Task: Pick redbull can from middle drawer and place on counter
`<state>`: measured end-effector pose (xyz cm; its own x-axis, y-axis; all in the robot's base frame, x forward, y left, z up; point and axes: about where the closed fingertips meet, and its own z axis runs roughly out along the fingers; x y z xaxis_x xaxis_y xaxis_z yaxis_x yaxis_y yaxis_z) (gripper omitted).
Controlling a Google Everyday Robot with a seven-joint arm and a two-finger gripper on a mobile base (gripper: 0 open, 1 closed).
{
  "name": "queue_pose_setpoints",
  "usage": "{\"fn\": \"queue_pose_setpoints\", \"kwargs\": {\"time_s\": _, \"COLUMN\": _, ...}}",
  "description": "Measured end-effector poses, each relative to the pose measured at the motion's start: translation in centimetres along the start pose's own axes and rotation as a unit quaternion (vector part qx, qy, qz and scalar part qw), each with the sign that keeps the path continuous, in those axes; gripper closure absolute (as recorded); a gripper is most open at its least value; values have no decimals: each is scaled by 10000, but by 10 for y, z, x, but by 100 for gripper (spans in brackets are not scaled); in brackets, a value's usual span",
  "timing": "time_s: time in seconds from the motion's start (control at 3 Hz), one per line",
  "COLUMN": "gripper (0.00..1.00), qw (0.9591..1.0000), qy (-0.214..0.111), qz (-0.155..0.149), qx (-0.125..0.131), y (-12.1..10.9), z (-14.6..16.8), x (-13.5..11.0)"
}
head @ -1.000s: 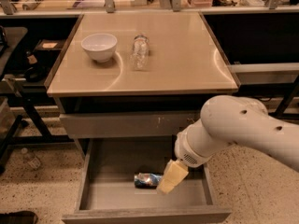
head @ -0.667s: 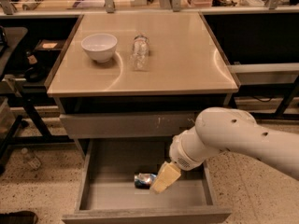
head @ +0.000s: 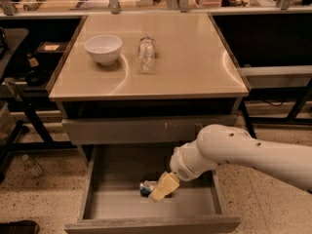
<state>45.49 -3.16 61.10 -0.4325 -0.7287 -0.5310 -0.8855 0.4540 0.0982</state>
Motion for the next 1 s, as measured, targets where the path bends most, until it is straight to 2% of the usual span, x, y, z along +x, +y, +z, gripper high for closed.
{"fn": "queue_pose_setpoints", "kwargs": {"time_s": 0.33, "gripper": 0, "qw": 9998, "qy": -117, "qz": 81, "qx": -143, "y": -11, "z": 42, "x": 11}}
{"fn": "queue_pose_setpoints", "kwargs": {"time_s": 0.67, "gripper": 0, "qw": 9998, "qy": -101, "qz": 110, "qx": -123, "y": -10, "z": 45, "x": 12}}
{"fn": "queue_pose_setpoints", "kwargs": {"time_s": 1.0, "gripper": 0, "qw": 9997, "qy": -110, "qz": 204, "qx": 36, "y": -16, "z": 61, "x": 19}}
